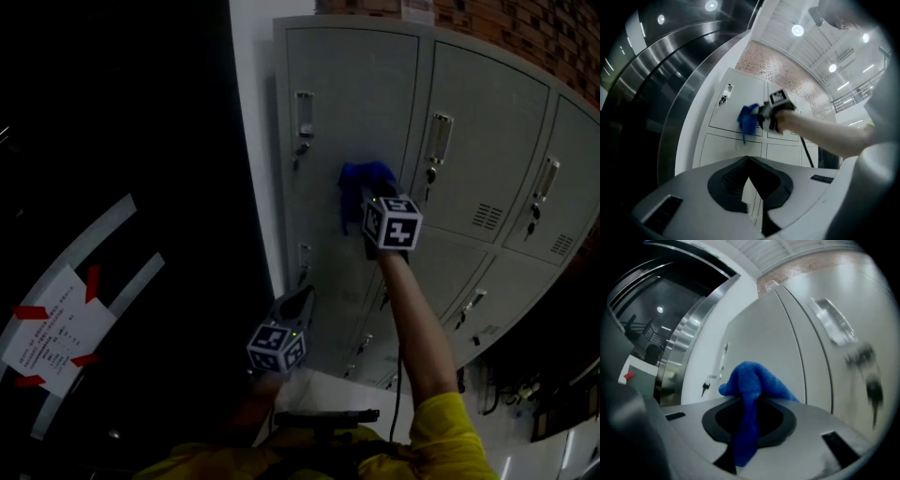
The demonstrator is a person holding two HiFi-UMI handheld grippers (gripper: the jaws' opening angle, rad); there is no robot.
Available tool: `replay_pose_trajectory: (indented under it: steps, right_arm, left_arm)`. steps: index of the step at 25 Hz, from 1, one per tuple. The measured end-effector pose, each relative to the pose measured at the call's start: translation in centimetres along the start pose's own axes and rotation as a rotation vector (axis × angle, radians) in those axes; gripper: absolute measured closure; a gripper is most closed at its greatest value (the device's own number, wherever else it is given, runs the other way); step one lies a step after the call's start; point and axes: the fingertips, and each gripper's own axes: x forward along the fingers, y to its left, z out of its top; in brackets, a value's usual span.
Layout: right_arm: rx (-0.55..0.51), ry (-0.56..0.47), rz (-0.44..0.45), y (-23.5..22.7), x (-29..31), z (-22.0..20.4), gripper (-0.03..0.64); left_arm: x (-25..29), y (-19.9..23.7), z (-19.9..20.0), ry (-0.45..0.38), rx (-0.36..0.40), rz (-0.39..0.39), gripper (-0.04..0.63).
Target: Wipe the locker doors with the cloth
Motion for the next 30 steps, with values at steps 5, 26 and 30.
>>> replay_pose_trajectory:
  steps: [5, 26, 30]
  right_arm:
    - [0.002, 0.075, 0.022, 1.2, -0.7, -10.6, 0.548]
    - [-0.142, -0.146, 0.049, 6.0, 7.1, 23.2, 0.546]
    - [-0.123, -0.113, 0.066, 5.8, 5.6, 9.6, 0.546]
  left_arm:
    - [-0.2, 0.4, 0.6, -0.007, 0.017, 0.008, 0.603]
    - [-2.5, 1.2, 1.4, -0.021, 0.007, 0.047, 0.603]
    - [-2.5, 1.4, 0.9, -0.015, -0.007, 0.049, 0.603]
